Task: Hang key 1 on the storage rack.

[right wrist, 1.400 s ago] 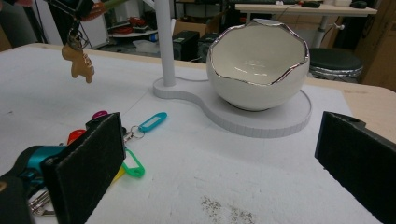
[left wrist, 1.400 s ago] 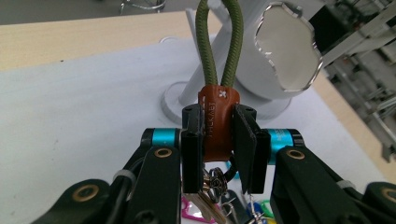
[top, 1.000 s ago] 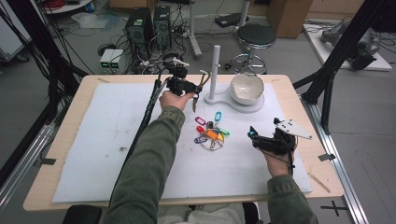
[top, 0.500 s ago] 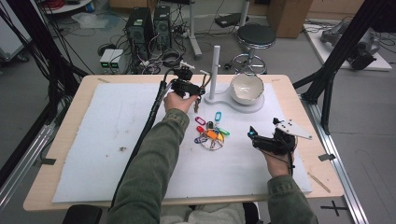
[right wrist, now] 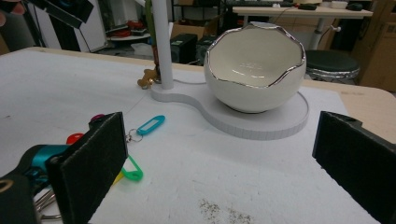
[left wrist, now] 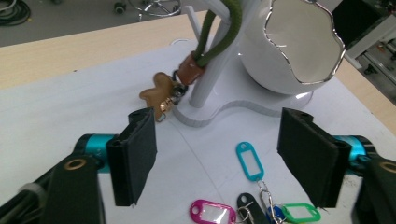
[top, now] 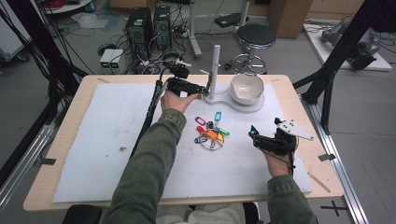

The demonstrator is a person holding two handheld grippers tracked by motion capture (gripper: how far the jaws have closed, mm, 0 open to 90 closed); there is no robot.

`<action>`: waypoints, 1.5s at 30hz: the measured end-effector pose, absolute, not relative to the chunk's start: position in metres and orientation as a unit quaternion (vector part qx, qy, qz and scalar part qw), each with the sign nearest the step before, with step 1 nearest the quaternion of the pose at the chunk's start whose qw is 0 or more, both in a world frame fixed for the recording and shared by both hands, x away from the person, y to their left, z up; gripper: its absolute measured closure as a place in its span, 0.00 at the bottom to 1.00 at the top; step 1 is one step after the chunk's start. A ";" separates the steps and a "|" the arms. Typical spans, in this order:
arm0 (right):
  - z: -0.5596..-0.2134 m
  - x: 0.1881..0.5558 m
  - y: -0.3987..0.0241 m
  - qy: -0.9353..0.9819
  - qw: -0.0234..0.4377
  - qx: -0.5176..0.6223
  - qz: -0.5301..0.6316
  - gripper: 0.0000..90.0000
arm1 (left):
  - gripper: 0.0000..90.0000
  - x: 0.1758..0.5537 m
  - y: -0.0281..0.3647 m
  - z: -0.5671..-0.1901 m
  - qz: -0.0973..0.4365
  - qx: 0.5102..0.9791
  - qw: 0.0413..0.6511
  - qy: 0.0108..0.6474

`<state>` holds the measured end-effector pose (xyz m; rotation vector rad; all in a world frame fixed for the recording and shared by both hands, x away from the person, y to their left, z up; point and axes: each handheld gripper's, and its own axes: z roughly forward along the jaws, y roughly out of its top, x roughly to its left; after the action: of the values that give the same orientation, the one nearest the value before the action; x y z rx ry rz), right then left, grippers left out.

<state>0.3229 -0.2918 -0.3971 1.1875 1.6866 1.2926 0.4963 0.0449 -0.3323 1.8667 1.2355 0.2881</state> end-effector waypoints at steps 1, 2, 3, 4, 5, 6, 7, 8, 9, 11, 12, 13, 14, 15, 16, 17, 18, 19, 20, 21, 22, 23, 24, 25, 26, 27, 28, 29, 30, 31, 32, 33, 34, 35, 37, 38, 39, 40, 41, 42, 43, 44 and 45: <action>-0.397 0.323 -0.292 0.648 0.346 0.461 0.498 0.02 | 0.19 0.496 0.047 -0.333 0.119 0.747 0.424 0.498; -0.397 0.323 -0.292 0.648 0.347 0.462 0.498 0.02 | 0.16 0.495 0.050 -0.334 0.124 0.745 0.423 0.501; -0.397 0.323 -0.293 0.647 0.346 0.462 0.499 0.02 | 0.14 0.494 0.051 -0.335 0.125 0.743 0.423 0.504; -0.397 0.323 -0.293 0.646 0.346 0.463 0.498 0.02 | 0.13 0.493 0.053 -0.336 0.129 0.743 0.422 0.504; -0.397 0.323 -0.293 0.646 0.346 0.463 0.499 0.02 | 0.11 0.492 0.056 -0.336 0.134 0.740 0.420 0.508; -0.397 0.323 -0.293 0.646 0.346 0.464 0.499 0.02 | 0.07 0.491 0.058 -0.337 0.136 0.739 0.419 0.509; -0.397 0.323 -0.293 0.645 0.346 0.464 0.499 0.02 | 0.06 0.491 0.060 -0.337 0.138 0.739 0.418 0.510; -0.397 0.323 -0.292 0.644 0.347 0.464 0.499 0.02 | 0.06 0.490 0.062 -0.337 0.136 0.738 0.418 0.511; -0.397 0.323 -0.293 0.644 0.347 0.464 0.499 0.02 | 0.06 0.489 0.064 -0.337 0.140 0.737 0.418 0.512; -0.397 0.323 -0.292 0.644 0.346 0.465 0.499 0.02 | 0.06 0.487 0.070 -0.338 0.138 0.733 0.421 0.516; -0.397 0.322 -0.293 0.644 0.347 0.464 0.500 0.02 | 0.04 0.486 0.071 -0.338 0.138 0.733 0.417 0.520; -0.397 0.322 -0.293 0.644 0.346 0.465 0.500 0.02 | 0.02 0.485 0.073 -0.338 0.138 0.734 0.416 0.519; -0.397 0.322 -0.293 0.644 0.346 0.464 0.500 0.02 | 0.02 0.485 0.074 -0.338 0.136 0.734 0.416 0.519; -0.397 0.322 -0.293 0.644 0.346 0.465 0.500 0.02 | 0.02 0.483 0.077 -0.338 0.137 0.735 0.415 0.519; -0.397 0.322 -0.293 0.644 0.345 0.466 0.499 0.02 | 0.02 0.481 0.079 -0.338 0.141 0.734 0.415 0.518; -0.397 0.323 -0.292 0.644 0.345 0.466 0.499 0.02 | 0.02 0.480 0.080 -0.338 0.141 0.734 0.416 0.517; -0.397 0.323 -0.292 0.644 0.345 0.466 0.499 0.02 | 0.02 0.479 0.082 -0.338 0.139 0.735 0.417 0.517; -0.397 0.323 -0.292 0.645 0.346 0.465 0.498 0.02 | 0.02 0.477 0.084 -0.337 0.141 0.736 0.415 0.516; -0.397 0.323 -0.293 0.647 0.345 0.464 0.497 0.02 | 0.02 0.475 0.086 -0.337 0.144 0.736 0.414 0.515; -0.397 0.323 -0.292 0.647 0.341 0.466 0.497 0.02 | 0.02 0.474 0.087 -0.336 0.144 0.738 0.415 0.513; -0.398 0.323 -0.292 0.648 0.342 0.466 0.497 0.02 | 0.02 0.472 0.088 -0.336 0.146 0.737 0.416 0.513; -0.398 0.323 -0.292 0.648 0.342 0.466 0.497 0.02 | 0.02 0.471 0.090 -0.336 0.148 0.737 0.417 0.511; -0.398 0.323 -0.292 0.648 0.341 0.466 0.497 0.02 | 0.02 0.469 0.091 -0.336 0.149 0.737 0.418 0.510; -0.398 0.323 -0.292 0.648 0.342 0.465 0.497 0.02 | 0.02 0.468 0.092 -0.336 0.150 0.738 0.416 0.509; -0.398 0.323 -0.292 0.649 0.342 0.464 0.496 0.02 | 0.02 0.466 0.094 -0.336 0.151 0.742 0.414 0.505; -0.398 0.323 -0.292 0.649 0.342 0.464 0.496 0.02 | 0.02 0.465 0.094 -0.337 0.151 0.741 0.415 0.506; -0.398 0.323 -0.292 0.649 0.342 0.464 0.496 0.02 | 0.02 0.464 0.096 -0.337 0.151 0.742 0.414 0.505; -0.398 0.323 -0.291 0.649 0.341 0.465 0.496 0.02 | 0.02 0.462 0.097 -0.338 0.151 0.742 0.415 0.505; -0.398 0.323 -0.291 0.649 0.341 0.465 0.496 0.02 | 0.02 0.462 0.098 -0.338 0.150 0.744 0.413 0.504; -0.398 0.323 -0.291 0.649 0.340 0.466 0.496 0.02 | 0.02 0.461 0.099 -0.338 0.151 0.746 0.410 0.503; -0.398 0.323 -0.291 0.649 0.340 0.466 0.496 0.02 | 0.02 0.459 0.100 -0.339 0.153 0.747 0.408 0.502; -0.398 0.323 -0.291 0.650 0.339 0.466 0.496 0.02 | 0.02 0.458 0.101 -0.339 0.153 0.749 0.406 0.500; -0.398 0.323 -0.291 0.651 0.339 0.465 0.495 0.02 | 0.02 0.456 0.102 -0.339 0.152 0.750 0.406 0.499; -0.398 0.324 -0.291 0.652 0.341 0.464 0.494 0.02 | 0.02 0.456 0.102 -0.339 0.152 0.751 0.406 0.497; -0.398 0.324 -0.291 0.652 0.339 0.464 0.494 0.02 | 0.02 0.453 0.104 -0.339 0.155 0.754 0.404 0.494; -0.398 0.324 -0.291 0.652 0.339 0.465 0.494 0.02 | 0.02 0.452 0.104 -0.339 0.156 0.753 0.404 0.495; -0.398 0.324 -0.291 0.653 0.339 0.464 0.494 0.02 | 0.02 0.452 0.105 -0.339 0.158 0.754 0.403 0.494; -0.398 0.324 -0.291 0.653 0.339 0.464 0.494 0.02 | 0.02 0.451 0.106 -0.340 0.162 0.753 0.401 0.496; -0.399 0.324 -0.291 0.653 0.339 0.464 0.493 0.02 | 0.02 0.451 0.107 -0.340 0.161 0.753 0.401 0.496; -0.399 0.324 -0.291 0.653 0.339 0.464 0.493 0.02 | 0.02 0.450 0.108 -0.341 0.161 0.753 0.402 0.495; -0.398 0.324 -0.291 0.653 0.339 0.464 0.494 0.02 | 0.02 0.449 0.109 -0.341 0.163 0.751 0.403 0.497; -0.398 0.324 -0.291 0.653 0.340 0.464 0.493 0.02 | 0.02 0.448 0.111 -0.341 0.164 0.752 0.403 0.495; -0.398 0.324 -0.291 0.652 0.343 0.463 0.493 0.02 | 0.02 0.448 0.111 -0.341 0.163 0.753 0.403 0.494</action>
<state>0.3236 -0.2912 -0.3983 1.2046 1.6938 1.2814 0.4479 0.1115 -0.3410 1.9022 1.2473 0.4105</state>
